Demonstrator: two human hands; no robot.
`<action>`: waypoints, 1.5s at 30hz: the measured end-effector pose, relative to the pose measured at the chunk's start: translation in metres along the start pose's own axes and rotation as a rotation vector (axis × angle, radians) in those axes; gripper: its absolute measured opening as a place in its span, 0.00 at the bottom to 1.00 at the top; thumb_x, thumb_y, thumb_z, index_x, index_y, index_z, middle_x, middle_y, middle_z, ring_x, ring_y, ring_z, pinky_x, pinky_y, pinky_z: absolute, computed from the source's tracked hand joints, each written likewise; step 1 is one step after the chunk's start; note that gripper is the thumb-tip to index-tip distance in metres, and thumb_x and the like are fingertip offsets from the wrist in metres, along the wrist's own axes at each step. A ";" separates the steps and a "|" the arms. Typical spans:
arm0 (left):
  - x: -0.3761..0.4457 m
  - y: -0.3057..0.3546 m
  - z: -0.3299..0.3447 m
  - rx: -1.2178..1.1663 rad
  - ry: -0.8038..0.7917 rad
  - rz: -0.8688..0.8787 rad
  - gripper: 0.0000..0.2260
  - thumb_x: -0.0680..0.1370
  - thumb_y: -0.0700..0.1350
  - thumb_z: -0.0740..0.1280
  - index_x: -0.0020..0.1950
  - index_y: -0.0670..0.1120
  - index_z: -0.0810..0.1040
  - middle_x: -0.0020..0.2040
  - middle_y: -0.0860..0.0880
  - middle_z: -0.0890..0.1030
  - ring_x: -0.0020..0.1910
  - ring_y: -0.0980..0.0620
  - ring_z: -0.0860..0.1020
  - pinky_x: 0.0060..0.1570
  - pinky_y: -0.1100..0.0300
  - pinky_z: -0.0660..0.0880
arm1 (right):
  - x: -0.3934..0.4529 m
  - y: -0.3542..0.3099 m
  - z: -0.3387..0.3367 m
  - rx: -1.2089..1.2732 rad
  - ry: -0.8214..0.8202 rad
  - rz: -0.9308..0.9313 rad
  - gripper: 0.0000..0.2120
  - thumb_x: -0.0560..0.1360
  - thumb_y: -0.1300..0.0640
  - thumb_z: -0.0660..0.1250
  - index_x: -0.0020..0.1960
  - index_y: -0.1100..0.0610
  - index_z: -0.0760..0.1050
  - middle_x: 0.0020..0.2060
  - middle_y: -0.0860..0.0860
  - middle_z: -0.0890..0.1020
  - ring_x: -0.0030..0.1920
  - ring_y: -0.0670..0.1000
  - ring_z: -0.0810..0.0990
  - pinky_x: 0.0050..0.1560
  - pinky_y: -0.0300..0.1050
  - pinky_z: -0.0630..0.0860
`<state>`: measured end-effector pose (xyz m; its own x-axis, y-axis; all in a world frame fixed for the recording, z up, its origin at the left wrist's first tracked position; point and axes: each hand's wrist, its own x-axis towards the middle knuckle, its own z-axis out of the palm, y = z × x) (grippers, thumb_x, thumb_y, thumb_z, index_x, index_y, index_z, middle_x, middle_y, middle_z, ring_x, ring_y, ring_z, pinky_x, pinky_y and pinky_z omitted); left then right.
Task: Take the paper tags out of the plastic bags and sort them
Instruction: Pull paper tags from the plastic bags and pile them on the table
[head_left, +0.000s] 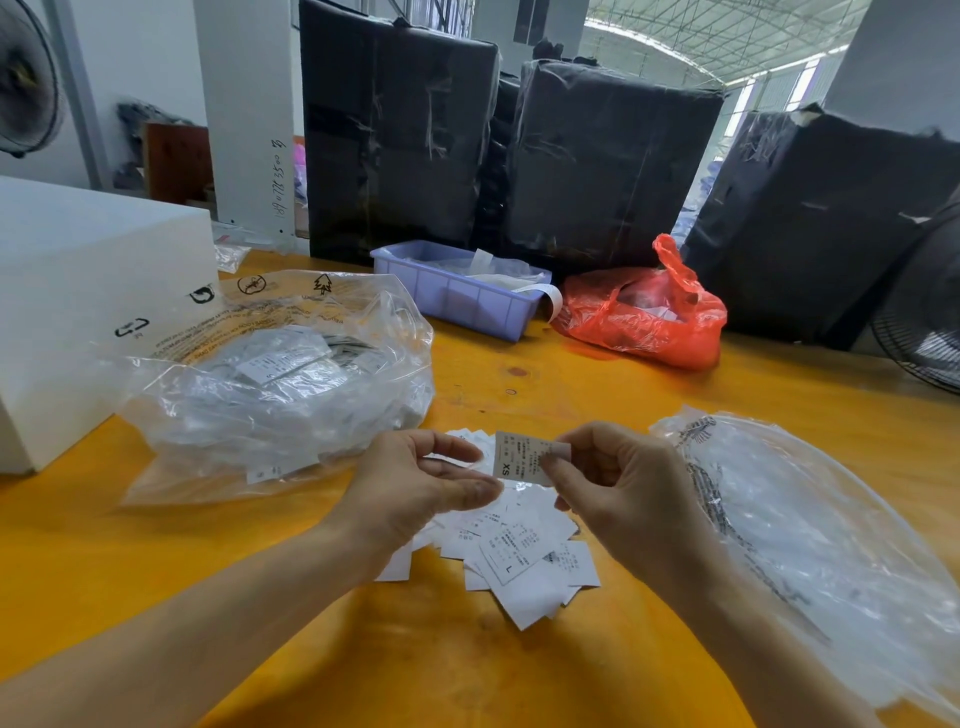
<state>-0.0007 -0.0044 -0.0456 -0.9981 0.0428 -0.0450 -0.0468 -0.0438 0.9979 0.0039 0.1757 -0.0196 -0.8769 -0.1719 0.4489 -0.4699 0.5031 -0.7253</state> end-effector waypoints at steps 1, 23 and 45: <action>0.000 0.000 0.000 0.014 0.002 -0.002 0.21 0.58 0.40 0.76 0.49 0.40 0.77 0.38 0.44 0.85 0.40 0.50 0.84 0.40 0.60 0.79 | 0.000 -0.001 0.000 -0.010 0.006 -0.011 0.05 0.72 0.64 0.70 0.39 0.57 0.79 0.32 0.53 0.83 0.31 0.52 0.81 0.34 0.53 0.78; -0.005 0.000 0.007 0.027 -0.010 0.013 0.15 0.61 0.47 0.72 0.43 0.39 0.81 0.37 0.43 0.85 0.35 0.52 0.83 0.35 0.66 0.78 | 0.003 0.008 0.000 0.116 -0.245 0.193 0.02 0.72 0.64 0.70 0.41 0.62 0.79 0.30 0.51 0.83 0.28 0.46 0.79 0.29 0.34 0.73; -0.004 0.002 0.004 -0.088 0.002 0.007 0.10 0.68 0.40 0.72 0.47 0.38 0.79 0.38 0.43 0.85 0.34 0.52 0.83 0.33 0.68 0.77 | 0.002 0.003 -0.004 -0.011 -0.017 0.023 0.06 0.73 0.64 0.70 0.38 0.57 0.78 0.32 0.54 0.83 0.30 0.55 0.80 0.31 0.57 0.77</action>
<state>0.0032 -0.0010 -0.0435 -0.9984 0.0406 -0.0383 -0.0433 -0.1321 0.9903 0.0013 0.1798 -0.0188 -0.8892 -0.1748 0.4229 -0.4485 0.5165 -0.7294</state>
